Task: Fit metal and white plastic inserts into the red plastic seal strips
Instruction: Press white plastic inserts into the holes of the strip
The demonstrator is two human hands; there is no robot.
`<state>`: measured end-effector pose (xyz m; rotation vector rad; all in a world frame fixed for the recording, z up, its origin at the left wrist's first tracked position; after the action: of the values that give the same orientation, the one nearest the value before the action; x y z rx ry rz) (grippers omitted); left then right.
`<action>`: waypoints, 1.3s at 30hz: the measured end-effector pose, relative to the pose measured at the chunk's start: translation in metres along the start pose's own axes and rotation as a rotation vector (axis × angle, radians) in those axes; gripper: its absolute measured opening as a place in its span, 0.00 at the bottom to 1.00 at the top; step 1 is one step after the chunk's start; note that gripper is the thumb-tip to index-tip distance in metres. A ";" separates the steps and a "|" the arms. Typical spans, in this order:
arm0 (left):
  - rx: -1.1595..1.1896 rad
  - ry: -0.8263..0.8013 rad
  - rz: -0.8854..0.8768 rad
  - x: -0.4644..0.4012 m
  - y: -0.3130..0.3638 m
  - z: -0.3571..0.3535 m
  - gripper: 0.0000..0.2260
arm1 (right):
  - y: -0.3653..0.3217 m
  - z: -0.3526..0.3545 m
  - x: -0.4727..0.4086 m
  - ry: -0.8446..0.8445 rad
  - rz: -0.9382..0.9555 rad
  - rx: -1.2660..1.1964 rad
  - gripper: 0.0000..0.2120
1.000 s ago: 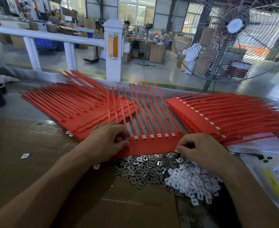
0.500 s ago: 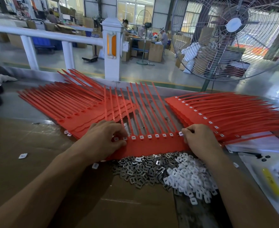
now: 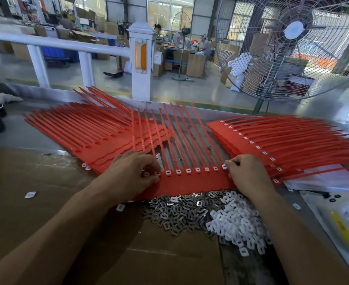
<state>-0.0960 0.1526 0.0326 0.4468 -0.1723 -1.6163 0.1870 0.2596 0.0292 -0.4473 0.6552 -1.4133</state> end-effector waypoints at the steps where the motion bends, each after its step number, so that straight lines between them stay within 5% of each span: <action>1: 0.000 -0.002 0.002 0.000 0.000 0.000 0.10 | -0.001 0.000 0.001 -0.002 0.000 -0.003 0.12; 13: 0.008 0.023 -0.010 -0.001 -0.001 -0.002 0.08 | -0.006 0.001 0.006 0.083 0.070 -0.009 0.04; 28: -0.001 0.025 -0.015 0.000 -0.002 -0.004 0.08 | -0.019 0.006 0.016 -0.074 0.166 0.439 0.13; 39: 0.000 0.017 -0.010 0.002 0.000 -0.005 0.08 | -0.013 0.003 0.023 0.033 0.072 0.366 0.15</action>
<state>-0.0940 0.1516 0.0280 0.4624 -0.1577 -1.6216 0.1801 0.2354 0.0369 -0.1104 0.4205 -1.4367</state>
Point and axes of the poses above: each hand's wrist, its own x-axis away from the middle knuckle, its own z-axis out of the back of the hand, y = z × x, the point moved 3 cm from there along -x, towards the middle knuckle, and after that the axes turned 5 degrees about -x, right-handed, at the moved point
